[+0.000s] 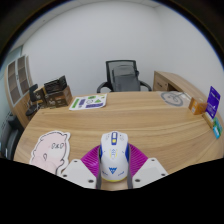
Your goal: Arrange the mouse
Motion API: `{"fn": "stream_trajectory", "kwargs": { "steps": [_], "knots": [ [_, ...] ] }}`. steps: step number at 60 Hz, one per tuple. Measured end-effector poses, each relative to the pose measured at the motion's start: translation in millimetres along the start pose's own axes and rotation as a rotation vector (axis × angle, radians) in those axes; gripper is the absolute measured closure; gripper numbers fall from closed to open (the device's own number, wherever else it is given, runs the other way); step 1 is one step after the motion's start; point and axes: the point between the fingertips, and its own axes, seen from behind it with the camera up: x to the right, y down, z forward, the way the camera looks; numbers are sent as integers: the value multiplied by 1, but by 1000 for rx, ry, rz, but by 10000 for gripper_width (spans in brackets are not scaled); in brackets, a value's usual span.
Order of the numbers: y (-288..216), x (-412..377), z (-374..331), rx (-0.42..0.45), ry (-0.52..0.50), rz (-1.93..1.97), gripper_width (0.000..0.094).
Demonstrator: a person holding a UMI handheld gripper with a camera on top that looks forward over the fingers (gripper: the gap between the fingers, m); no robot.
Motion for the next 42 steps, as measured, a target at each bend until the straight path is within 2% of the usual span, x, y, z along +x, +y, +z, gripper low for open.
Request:
{"fn": "stream_trajectory", "kwargs": {
  "steps": [15, 24, 26, 28, 37, 39, 42],
  "knots": [
    [16, -214, 25, -33, -36, -14, 592],
    [33, -253, 43, -82, -13, -22, 586],
    [44, -252, 47, -117, -4, -13, 553],
    [37, -252, 47, -82, -7, -13, 544],
    [44, -253, 48, -134, -17, -4, 374],
    [45, -253, 41, -151, -19, 3, 272],
    [38, -254, 31, -130, -20, 0, 83]
  ]
}}
